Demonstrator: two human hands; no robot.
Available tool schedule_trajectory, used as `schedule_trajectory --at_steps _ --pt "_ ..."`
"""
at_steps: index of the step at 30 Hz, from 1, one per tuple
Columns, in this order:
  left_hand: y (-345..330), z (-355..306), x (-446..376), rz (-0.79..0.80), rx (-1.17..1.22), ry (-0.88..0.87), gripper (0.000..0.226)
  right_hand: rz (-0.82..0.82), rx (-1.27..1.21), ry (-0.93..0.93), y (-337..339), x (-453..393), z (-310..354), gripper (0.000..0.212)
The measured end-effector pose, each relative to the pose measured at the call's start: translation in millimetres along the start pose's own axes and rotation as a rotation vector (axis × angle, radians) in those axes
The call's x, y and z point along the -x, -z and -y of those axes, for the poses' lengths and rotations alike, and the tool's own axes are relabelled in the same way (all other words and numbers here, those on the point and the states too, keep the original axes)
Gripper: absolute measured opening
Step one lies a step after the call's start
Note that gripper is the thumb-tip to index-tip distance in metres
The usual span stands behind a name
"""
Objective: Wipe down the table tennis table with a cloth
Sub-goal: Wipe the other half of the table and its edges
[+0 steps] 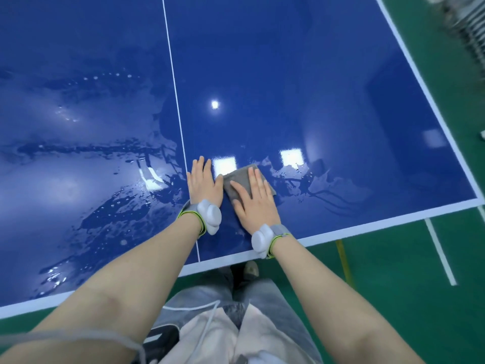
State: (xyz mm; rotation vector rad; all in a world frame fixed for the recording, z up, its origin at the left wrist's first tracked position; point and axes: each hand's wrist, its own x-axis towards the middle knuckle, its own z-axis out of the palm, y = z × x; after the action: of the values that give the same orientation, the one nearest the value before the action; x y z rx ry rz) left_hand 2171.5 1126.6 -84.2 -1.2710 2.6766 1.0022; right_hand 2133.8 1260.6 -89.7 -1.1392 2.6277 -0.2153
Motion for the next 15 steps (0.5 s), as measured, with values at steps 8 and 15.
schedule_trajectory --at_steps 8,15 --pt "-0.1 1.6 1.3 -0.008 -0.005 -0.015 0.051 0.008 0.033 -0.366 10.5 -24.2 -10.3 0.054" --pt "1.1 1.2 2.3 0.003 -0.007 -0.012 0.052 0.046 0.012 -0.059 12.9 -28.2 -2.4 0.066"
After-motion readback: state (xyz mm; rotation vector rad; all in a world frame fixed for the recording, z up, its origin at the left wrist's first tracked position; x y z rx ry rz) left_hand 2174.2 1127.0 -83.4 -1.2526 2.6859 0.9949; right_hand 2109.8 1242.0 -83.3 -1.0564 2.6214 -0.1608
